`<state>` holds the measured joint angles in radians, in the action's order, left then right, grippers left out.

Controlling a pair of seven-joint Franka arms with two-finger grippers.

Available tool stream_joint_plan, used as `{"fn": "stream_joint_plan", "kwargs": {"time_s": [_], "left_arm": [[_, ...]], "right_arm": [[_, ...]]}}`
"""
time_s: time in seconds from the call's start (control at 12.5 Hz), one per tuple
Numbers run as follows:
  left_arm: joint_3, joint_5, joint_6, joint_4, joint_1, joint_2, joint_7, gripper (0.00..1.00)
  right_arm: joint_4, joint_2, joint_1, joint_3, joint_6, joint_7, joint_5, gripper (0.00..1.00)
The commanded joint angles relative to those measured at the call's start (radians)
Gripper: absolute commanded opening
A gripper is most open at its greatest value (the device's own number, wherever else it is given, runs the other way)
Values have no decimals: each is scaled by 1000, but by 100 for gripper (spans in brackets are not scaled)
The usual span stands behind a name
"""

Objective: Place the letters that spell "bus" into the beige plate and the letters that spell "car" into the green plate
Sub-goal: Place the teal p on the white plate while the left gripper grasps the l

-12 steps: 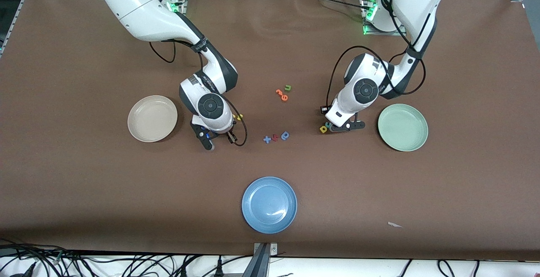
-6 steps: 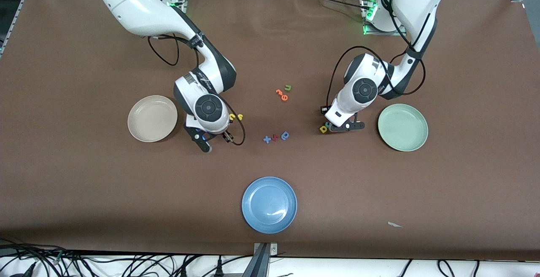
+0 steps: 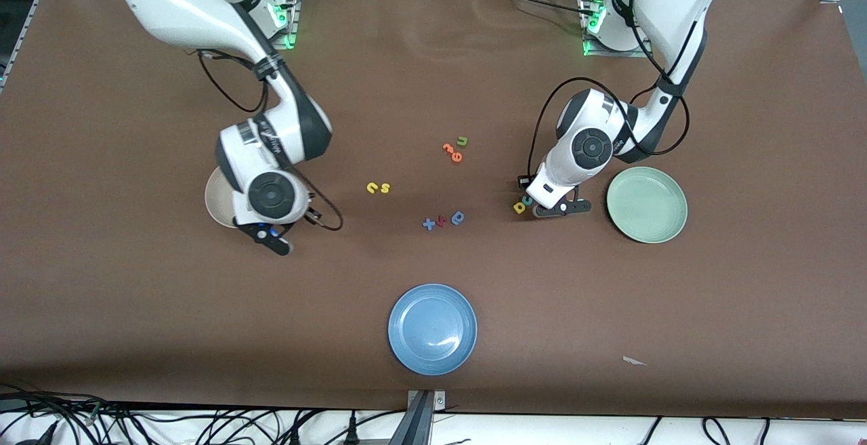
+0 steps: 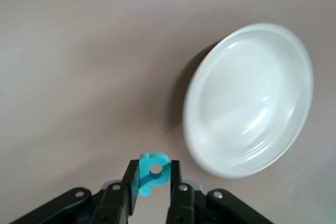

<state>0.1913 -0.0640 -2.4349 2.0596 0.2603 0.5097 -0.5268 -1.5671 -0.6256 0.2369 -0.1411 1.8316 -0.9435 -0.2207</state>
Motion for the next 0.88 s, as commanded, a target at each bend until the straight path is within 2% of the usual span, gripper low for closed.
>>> {"fn": "stream_joint_plan", "kwargs": {"time_s": [0.0, 0.24, 0.4, 0.48, 0.56, 0.64, 0.8], "left_arm": [[-3, 26, -3, -30, -1, 21, -32, 40], [-3, 27, -4, -58, -3, 58, -39, 40], [-7, 27, -4, -59, -3, 58, -39, 40], [-7, 27, -4, -59, -3, 58, -39, 40], [-7, 27, -4, -59, -3, 58, -39, 39], [-7, 27, -4, -64, -4, 58, -39, 39], [-16, 27, -4, -70, -4, 58, -39, 39]], "right_arm": [[-183, 108, -60, 29, 40, 197, 26, 11], [-348, 130, -77, 93, 211, 345, 60, 11], [-412, 132, -82, 107, 291, 359, 83, 14], [-410, 132, -83, 106, 293, 359, 87, 39], [-406, 133, -83, 106, 285, 359, 87, 97], [-403, 145, -83, 104, 278, 359, 87, 100], [-375, 181, -82, 88, 229, 353, 87, 100]]}}
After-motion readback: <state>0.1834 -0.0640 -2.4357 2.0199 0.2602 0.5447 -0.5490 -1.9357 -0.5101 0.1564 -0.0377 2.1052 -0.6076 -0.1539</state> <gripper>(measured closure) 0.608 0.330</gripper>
